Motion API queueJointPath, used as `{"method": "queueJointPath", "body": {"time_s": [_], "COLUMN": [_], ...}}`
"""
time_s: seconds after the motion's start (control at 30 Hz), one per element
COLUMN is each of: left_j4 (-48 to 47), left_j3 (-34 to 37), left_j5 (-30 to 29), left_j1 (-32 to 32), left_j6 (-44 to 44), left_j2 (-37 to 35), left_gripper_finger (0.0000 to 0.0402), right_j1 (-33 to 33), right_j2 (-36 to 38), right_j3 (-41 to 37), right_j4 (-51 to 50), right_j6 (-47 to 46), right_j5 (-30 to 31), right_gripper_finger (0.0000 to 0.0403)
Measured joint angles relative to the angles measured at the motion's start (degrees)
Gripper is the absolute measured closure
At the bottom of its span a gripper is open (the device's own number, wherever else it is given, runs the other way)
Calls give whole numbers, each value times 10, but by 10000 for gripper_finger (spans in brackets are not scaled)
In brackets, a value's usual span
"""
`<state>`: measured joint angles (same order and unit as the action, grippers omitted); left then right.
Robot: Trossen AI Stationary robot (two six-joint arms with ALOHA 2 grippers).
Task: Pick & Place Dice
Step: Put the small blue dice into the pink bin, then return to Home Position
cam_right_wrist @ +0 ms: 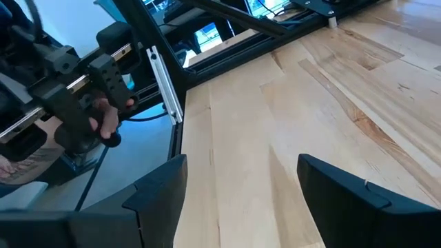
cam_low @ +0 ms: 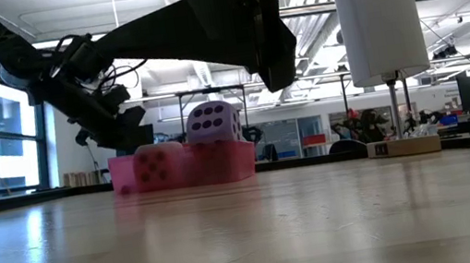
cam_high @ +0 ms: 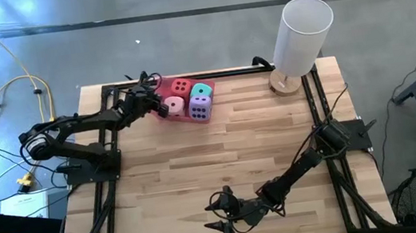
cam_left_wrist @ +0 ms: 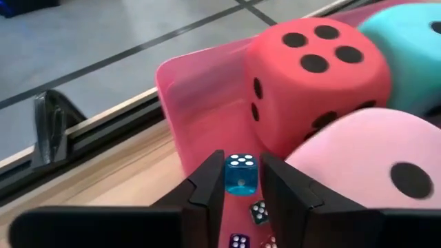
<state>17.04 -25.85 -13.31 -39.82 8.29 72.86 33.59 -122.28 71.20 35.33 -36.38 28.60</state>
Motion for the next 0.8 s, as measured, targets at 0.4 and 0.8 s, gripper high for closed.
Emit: {"method": "queueJointPath", "body": {"time_s": [0.4, 0.8], "left_j4": [5, 19], "left_j3": [0, 0], "left_j5": [33, 18], "left_j1": [-1, 50], "left_j6": [-24, -151], "left_j2": [0, -31], "left_gripper_finger": [206, 190], "right_j1": [0, 2], "right_j2": [0, 0], "right_j3": [0, 0], "right_j4": [0, -10], "right_j6": [-9, -13], "right_j5": [0, -4], "right_gripper_finger": [135, 135]}}
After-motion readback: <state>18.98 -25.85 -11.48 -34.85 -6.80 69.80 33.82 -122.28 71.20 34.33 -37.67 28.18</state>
